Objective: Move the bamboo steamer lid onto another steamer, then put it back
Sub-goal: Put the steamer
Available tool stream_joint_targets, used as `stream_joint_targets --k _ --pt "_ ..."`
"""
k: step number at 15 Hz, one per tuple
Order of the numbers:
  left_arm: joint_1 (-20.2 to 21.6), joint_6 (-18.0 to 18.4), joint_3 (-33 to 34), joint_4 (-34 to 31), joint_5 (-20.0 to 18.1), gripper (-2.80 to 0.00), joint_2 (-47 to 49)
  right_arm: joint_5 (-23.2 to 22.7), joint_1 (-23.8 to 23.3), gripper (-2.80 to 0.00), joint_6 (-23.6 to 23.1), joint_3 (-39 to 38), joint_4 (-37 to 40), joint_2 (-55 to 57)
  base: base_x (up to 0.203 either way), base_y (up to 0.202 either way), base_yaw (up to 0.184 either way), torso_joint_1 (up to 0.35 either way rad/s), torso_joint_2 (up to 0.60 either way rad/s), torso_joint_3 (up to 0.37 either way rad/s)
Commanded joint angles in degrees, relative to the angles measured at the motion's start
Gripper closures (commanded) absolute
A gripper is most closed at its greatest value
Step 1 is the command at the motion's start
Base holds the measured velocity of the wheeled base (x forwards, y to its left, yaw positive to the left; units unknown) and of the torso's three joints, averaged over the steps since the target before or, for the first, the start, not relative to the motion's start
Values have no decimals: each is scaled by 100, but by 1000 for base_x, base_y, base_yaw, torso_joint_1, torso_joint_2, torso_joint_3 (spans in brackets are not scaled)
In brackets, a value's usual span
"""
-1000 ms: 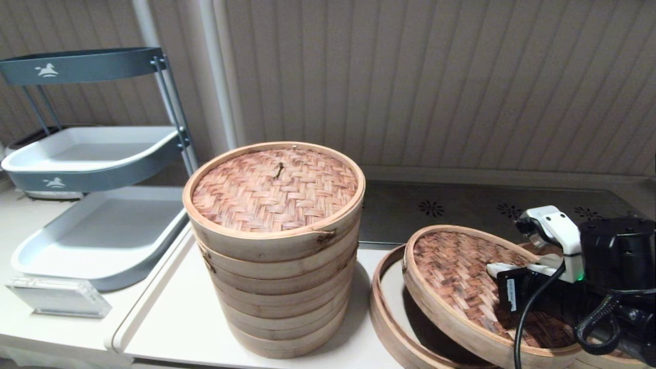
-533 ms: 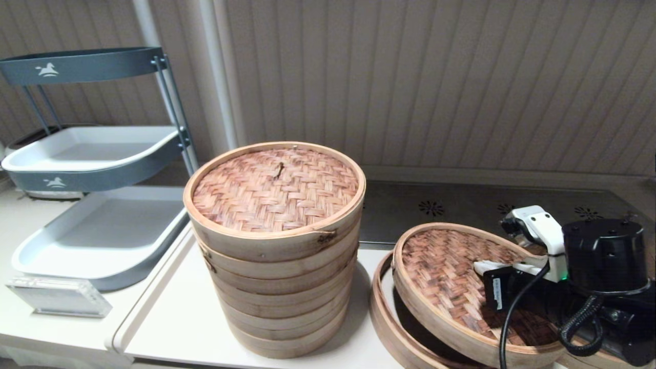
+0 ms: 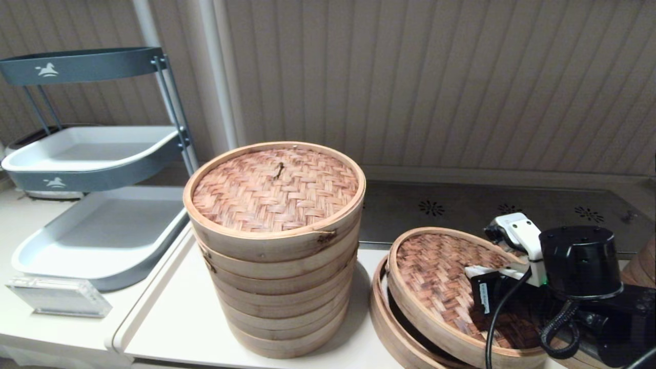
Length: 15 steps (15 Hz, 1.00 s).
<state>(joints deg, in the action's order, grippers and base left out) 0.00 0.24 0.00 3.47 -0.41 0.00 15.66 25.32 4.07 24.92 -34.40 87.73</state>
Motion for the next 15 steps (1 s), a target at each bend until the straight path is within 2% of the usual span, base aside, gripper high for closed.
stream_joint_targets --k 1,7,10,15 --pt "4 2 141 4 0 0 -9 2 -1 0 6 0 -25 107 0 0 0 0 0 0" --pt "0 2 141 4 6 0 -9 7 3 0 -5 -12 -228 387 0 0 0 0 0 0" --pt "0 2 141 4 -2 0 -9 35 160 0 -3 -95 -442 483 0 0 0 0 0 0" --pt "2 2 141 4 -1 0 -9 398 461 0 -20 -370 -1151 766 0 0 0 0 0 0"
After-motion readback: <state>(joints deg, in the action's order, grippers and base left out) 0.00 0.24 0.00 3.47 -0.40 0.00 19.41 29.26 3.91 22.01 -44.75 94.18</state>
